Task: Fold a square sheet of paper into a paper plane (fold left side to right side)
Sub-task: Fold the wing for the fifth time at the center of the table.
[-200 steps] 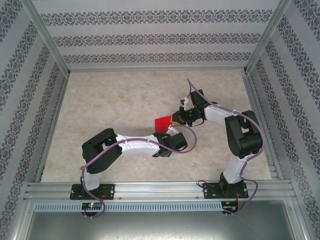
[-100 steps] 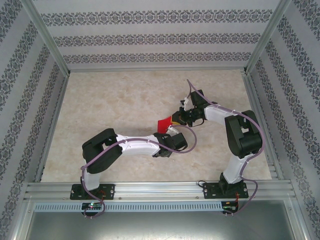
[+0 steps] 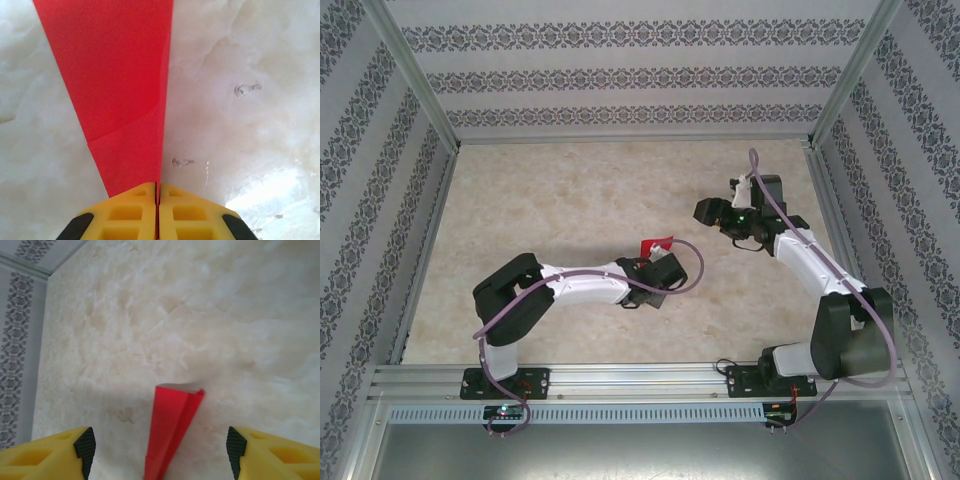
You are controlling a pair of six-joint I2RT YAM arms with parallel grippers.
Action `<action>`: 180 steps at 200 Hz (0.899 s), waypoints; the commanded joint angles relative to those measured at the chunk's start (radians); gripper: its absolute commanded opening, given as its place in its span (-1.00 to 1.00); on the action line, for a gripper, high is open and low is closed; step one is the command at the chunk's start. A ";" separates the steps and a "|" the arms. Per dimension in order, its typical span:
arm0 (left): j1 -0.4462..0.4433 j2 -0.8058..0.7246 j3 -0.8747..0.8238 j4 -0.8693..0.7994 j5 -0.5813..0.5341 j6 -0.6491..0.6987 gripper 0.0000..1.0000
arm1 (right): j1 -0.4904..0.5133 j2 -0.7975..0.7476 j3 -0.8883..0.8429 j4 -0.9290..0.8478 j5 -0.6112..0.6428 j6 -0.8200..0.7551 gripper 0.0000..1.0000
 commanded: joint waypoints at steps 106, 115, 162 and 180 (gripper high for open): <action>0.239 -0.088 -0.266 0.654 0.567 -0.237 -0.91 | 0.085 0.078 -0.193 0.150 -0.019 -0.007 0.46; 0.248 -0.085 -0.277 0.695 0.589 -0.258 -0.91 | 0.099 0.094 -0.195 0.179 -0.022 0.007 0.45; 0.290 -0.063 -0.328 0.845 0.644 -0.353 -0.95 | 0.151 0.150 -0.195 0.317 -0.030 0.100 0.30; 0.299 -0.051 -0.345 0.884 0.652 -0.377 -0.96 | 0.176 0.180 -0.174 0.325 -0.026 0.109 0.21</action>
